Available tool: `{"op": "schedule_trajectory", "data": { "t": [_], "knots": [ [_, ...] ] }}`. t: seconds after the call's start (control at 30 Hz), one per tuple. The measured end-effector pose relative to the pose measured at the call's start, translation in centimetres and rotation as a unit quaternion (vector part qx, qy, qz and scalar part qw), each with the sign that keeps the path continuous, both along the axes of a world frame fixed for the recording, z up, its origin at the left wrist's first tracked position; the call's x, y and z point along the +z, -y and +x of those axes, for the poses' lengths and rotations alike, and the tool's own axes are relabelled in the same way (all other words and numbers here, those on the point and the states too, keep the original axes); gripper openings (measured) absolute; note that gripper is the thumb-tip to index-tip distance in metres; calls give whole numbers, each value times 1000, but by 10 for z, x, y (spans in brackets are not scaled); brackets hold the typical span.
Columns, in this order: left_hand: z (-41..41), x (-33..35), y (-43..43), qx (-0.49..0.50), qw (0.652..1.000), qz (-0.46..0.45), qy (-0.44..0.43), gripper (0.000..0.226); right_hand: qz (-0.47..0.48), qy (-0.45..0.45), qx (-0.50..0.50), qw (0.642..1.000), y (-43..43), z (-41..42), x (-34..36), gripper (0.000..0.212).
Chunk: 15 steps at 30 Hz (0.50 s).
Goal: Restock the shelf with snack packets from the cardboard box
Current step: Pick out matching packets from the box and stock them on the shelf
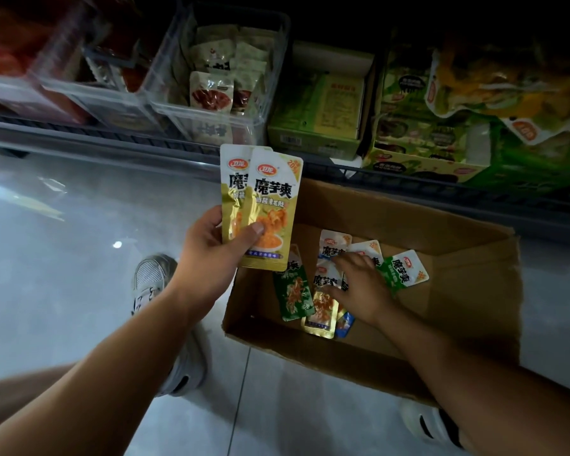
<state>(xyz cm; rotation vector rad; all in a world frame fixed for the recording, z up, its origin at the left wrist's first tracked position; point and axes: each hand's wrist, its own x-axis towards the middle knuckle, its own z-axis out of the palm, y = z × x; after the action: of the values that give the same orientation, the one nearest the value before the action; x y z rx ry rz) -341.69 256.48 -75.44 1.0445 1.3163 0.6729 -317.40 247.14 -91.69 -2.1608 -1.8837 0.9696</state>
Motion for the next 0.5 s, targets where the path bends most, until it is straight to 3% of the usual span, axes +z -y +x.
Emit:
{"op": "schedule_trajectory", "data": {
  "t": [0.17,0.37,0.5],
  "knots": [
    [-1,-3,0,7,1000,5,5,21,-32,87,103,990,7,-6,-12,84],
    [1,-4,0,7,1000,6,4,23,-23,54,-20,998,7,-2,-20,107],
    [1,-4,0,0,1000,9,4,22,-42,19,-57,997,6,8,-16,99]
  ]
}}
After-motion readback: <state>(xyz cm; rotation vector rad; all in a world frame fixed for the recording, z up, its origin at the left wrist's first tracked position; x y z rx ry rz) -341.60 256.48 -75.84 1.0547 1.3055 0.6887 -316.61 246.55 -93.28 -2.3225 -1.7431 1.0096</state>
